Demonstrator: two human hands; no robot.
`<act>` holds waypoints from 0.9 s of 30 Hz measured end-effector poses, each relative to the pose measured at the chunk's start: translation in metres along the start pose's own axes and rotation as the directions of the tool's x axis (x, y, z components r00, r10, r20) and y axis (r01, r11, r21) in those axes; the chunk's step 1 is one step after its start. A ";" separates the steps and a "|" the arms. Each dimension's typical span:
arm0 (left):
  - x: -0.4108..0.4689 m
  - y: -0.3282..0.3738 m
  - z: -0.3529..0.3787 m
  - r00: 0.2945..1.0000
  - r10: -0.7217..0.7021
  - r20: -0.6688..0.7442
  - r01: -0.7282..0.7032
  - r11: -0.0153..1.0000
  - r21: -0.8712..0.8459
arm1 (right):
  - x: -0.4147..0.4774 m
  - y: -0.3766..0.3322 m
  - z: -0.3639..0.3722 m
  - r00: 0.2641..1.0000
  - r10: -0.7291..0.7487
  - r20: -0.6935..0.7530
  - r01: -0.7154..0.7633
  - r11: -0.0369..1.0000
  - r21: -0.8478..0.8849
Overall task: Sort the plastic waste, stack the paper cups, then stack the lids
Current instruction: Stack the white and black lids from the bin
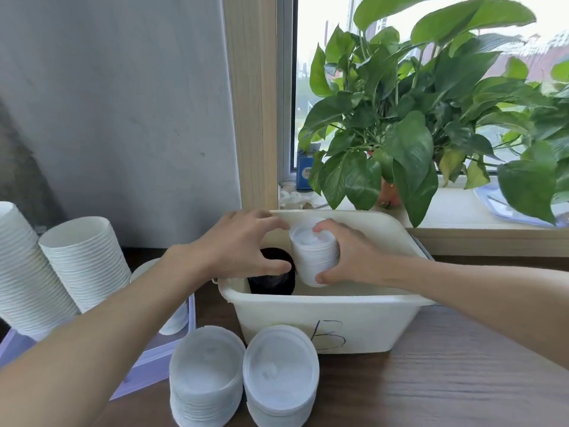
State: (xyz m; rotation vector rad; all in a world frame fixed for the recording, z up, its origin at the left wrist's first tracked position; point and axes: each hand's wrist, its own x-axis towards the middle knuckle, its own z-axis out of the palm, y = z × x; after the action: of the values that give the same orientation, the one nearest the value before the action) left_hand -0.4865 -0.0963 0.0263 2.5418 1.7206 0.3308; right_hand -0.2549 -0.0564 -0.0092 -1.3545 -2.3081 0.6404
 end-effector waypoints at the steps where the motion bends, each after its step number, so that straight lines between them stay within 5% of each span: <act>1: 0.001 -0.001 0.002 1.000 0.003 0.010 -0.003 1.000 0.020 | 0.001 0.000 0.001 1.000 0.004 0.007 -0.004 1.000 -0.009; 27: 0.000 0.002 0.005 1.000 -0.023 0.012 0.022 0.999 0.024 | 0.005 0.019 0.001 0.980 0.092 0.175 -0.058 0.980 -0.191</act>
State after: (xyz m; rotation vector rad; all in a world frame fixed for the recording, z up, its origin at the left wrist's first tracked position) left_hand -0.4841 -0.0969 0.0213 2.5334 1.7584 0.2941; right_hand -0.2440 -0.0436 -0.0203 -1.5311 -2.5258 0.6084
